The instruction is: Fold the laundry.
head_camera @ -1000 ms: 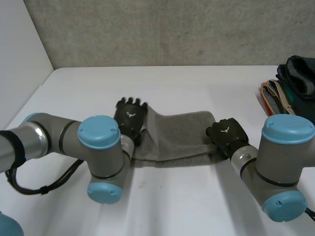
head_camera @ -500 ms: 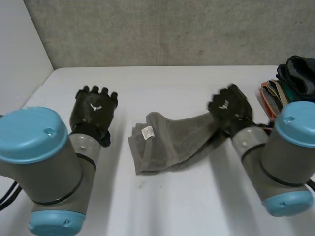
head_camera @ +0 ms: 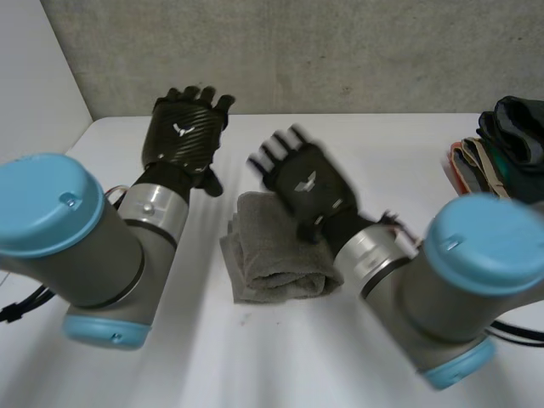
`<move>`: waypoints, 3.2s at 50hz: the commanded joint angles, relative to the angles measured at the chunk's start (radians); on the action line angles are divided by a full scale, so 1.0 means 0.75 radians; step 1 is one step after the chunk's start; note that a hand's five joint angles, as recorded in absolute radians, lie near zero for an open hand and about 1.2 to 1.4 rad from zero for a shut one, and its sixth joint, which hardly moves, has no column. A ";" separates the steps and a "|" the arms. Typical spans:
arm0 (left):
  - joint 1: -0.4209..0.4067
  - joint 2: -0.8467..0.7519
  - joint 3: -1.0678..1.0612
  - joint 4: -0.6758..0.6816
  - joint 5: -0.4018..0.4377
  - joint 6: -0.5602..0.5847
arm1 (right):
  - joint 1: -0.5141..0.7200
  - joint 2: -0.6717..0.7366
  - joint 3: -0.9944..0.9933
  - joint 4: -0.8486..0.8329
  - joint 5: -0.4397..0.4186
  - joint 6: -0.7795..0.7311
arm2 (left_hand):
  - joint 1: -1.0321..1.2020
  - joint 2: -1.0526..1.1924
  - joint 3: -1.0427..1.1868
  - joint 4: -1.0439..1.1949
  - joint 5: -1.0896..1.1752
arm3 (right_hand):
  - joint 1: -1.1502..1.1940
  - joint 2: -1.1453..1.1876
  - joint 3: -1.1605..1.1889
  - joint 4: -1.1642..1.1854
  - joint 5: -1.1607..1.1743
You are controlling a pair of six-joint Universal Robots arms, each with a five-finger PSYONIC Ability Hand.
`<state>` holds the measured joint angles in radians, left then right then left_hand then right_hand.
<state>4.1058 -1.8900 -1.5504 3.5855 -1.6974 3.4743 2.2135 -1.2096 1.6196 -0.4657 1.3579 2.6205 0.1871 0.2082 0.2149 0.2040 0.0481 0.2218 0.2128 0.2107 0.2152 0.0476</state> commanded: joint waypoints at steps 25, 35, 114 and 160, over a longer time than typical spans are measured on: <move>-0.099 -0.603 0.558 -0.741 -0.246 -0.151 | -0.166 0.625 -0.807 1.022 0.000 0.558 | 0.020 -0.009 -0.018 -0.003 -0.028 | -0.063 -0.051 -0.048 -0.054 -0.063; -0.105 -0.520 0.500 -0.729 -0.144 -0.096 | -0.164 0.562 -0.853 1.022 0.196 0.296 | 0.016 -0.013 -0.021 -0.007 -0.032 | -0.063 -0.051 -0.048 -0.054 -0.063; 0.193 0.156 0.323 -0.569 0.973 -0.315 | -0.280 0.351 -0.848 -0.171 0.194 0.055 | 0.008 -0.020 -0.029 -0.015 -0.040 | 1.566 1.578 1.581 1.575 1.565; 0.156 0.190 0.200 -0.471 0.971 -0.374 | -1.479 0.427 -0.716 -0.017 -0.516 0.654 | 0.012 -0.016 -0.025 -0.011 -0.036 | -0.063 -0.051 -0.048 -0.054 -0.063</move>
<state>4.2364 -1.7618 -1.4033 3.2326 -0.9680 3.1938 1.1080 -0.7501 1.0398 -0.5643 0.8550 2.9988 0.1871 0.2082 0.2149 0.2040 0.0483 0.2330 0.2185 0.2146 0.2187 0.0491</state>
